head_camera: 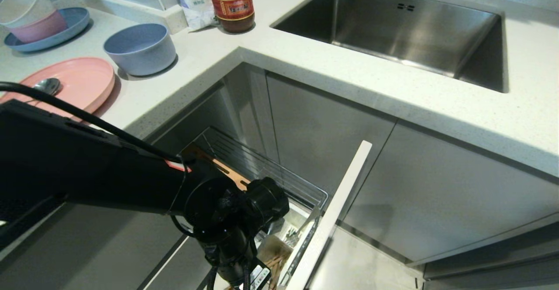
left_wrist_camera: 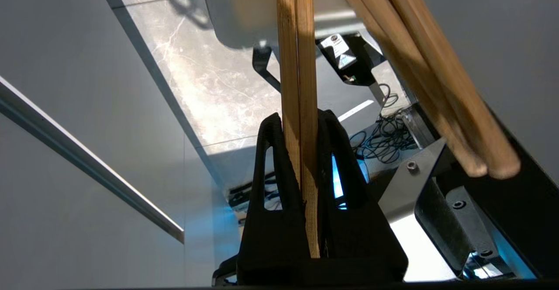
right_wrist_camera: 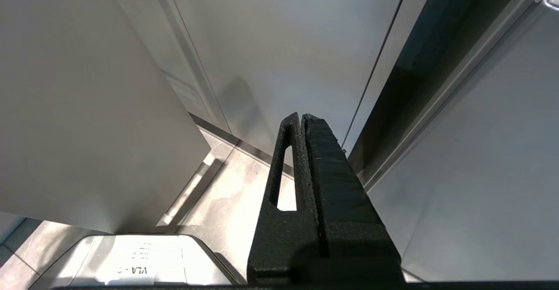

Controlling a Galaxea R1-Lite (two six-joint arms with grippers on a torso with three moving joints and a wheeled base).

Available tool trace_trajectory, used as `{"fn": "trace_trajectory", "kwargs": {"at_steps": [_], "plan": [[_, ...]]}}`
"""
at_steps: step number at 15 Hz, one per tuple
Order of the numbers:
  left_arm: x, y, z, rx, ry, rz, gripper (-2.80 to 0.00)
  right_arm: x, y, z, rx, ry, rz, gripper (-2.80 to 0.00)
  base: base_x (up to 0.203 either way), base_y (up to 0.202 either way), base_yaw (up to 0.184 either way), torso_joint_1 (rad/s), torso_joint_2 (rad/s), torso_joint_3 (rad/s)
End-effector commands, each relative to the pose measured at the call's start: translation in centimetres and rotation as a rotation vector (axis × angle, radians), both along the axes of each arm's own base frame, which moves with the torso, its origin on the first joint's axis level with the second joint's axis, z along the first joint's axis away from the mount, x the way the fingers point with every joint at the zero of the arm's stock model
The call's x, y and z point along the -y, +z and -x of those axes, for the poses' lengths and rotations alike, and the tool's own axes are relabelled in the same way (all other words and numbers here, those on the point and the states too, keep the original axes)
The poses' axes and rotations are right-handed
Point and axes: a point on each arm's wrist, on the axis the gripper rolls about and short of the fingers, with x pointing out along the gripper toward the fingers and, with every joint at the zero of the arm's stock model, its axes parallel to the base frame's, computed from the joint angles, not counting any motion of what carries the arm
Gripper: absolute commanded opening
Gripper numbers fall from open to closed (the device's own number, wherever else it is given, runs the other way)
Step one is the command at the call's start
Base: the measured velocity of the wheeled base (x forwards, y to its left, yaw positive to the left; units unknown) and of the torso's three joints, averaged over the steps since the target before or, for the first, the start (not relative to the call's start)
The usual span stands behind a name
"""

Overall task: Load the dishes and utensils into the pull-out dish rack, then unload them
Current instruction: Pick up the chopsticks and place it in the cupboard

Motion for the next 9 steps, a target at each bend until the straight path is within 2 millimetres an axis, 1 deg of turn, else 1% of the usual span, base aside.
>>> {"fn": "trace_trajectory", "kwargs": {"at_steps": [1,4,9], "plan": [[0.0,-0.47,-0.31,-0.011,0.007,-0.013,-2.8,0.0,-0.05,0.02,0.003,0.001,0.0,-2.8,0.0,0.0,0.0,0.0,0.0,0.0],[-0.01,-0.68,-0.36,-0.017,-0.016,-0.022,-2.8,0.0,-0.05,0.02,0.003,0.001,0.0,-2.8,0.0,0.0,0.0,0.0,0.0,0.0],[-0.1,-0.4,-0.3,-0.011,-0.017,-0.017,-2.8,0.0,-0.05,0.02,0.003,0.001,0.0,-2.8,0.0,0.0,0.0,0.0,0.0,0.0]]}}
